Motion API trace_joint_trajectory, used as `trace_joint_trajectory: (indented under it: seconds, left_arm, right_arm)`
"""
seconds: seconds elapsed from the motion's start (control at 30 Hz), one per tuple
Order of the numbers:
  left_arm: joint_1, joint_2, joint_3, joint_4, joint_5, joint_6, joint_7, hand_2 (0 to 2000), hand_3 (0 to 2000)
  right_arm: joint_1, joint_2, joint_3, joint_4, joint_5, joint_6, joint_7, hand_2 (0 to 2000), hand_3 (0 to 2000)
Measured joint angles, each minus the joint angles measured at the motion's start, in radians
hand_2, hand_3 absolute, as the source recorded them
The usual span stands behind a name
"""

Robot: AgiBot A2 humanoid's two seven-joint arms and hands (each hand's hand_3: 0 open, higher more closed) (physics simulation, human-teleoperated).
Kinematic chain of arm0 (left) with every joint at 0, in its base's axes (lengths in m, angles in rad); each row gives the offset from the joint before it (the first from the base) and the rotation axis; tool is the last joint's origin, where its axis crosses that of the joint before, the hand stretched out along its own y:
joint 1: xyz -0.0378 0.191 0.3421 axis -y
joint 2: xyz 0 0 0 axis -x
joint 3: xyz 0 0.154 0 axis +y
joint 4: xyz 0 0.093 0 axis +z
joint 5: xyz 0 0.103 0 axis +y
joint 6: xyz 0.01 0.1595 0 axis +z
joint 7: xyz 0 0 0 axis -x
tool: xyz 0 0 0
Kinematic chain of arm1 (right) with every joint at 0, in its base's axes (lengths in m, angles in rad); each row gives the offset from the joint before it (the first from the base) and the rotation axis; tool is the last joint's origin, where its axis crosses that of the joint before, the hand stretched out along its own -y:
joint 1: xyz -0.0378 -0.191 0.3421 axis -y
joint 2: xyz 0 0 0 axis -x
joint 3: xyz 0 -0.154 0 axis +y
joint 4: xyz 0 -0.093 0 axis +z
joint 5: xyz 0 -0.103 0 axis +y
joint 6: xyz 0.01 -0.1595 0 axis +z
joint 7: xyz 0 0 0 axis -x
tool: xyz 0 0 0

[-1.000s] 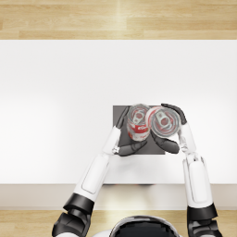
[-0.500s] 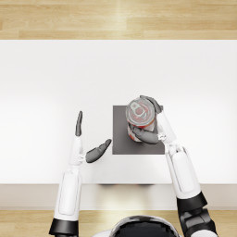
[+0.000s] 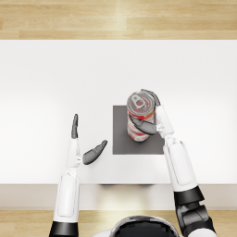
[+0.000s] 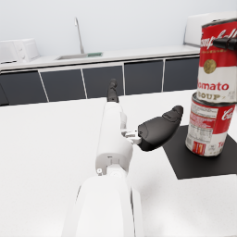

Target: Pick up the red can on the left and place it in the middle, then pick up the red can on the right and place it on top of the can in the middle

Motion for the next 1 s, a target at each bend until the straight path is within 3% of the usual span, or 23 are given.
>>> trace_joint_trajectory:
  seconds: [0.1,0.13,0.17,0.23,0.27,0.5,0.8,0.9,1.0]
  left_arm:
    - [-0.006,0.002,-0.002,0.006,0.0,0.0,0.0,0,0]
    - [-0.008,0.003,-0.003,0.007,0.0,0.0,0.0,0,0]
    - [-0.009,0.004,-0.004,0.008,0.0,0.0,0.0,0,0]
    - [-0.011,0.006,-0.004,0.009,0.0,0.0,0.0,0,0]
    - [-0.01,0.008,-0.004,0.011,0.0,0.0,0.0,0,0]
    - [-0.006,0.016,-0.005,-0.015,0.0,0.0,0.0,0,0]
    - [0.002,0.027,-0.003,-0.091,0.0,0.0,0.0,0,0]
    - [0.015,0.03,-0.036,-0.146,0.0,0.0,0.0,0,0]
    - [0.04,0.029,-0.093,-0.197,0.0,0.0,0.0,0,0]
  right_arm:
    - [-0.004,-0.003,-0.009,-0.032,-0.002,-0.013,0.016,2000,1520]
    - [-0.009,-0.003,-0.012,-0.034,-0.002,-0.003,0.018,639,1193]
    - [-0.015,-0.003,-0.015,-0.036,-0.002,0.008,0.018,0,867]
    - [-0.032,0.0,-0.017,-0.032,-0.001,-0.01,0.002,0,213]
    - [-0.04,0.001,-0.016,-0.024,-0.001,-0.027,-0.005,0,0]
    - [-0.077,0.003,-0.032,0.105,0.0,-0.052,-0.022,0,0]
    - [-0.121,0.007,-0.065,0.34,0.0,-0.07,0.019,0,0]
    - [-0.142,0.01,-0.121,0.428,0.001,-0.07,0.021,0,0]
    - [-0.171,0.011,-0.226,0.493,0.0,-0.071,0.068,0,0]
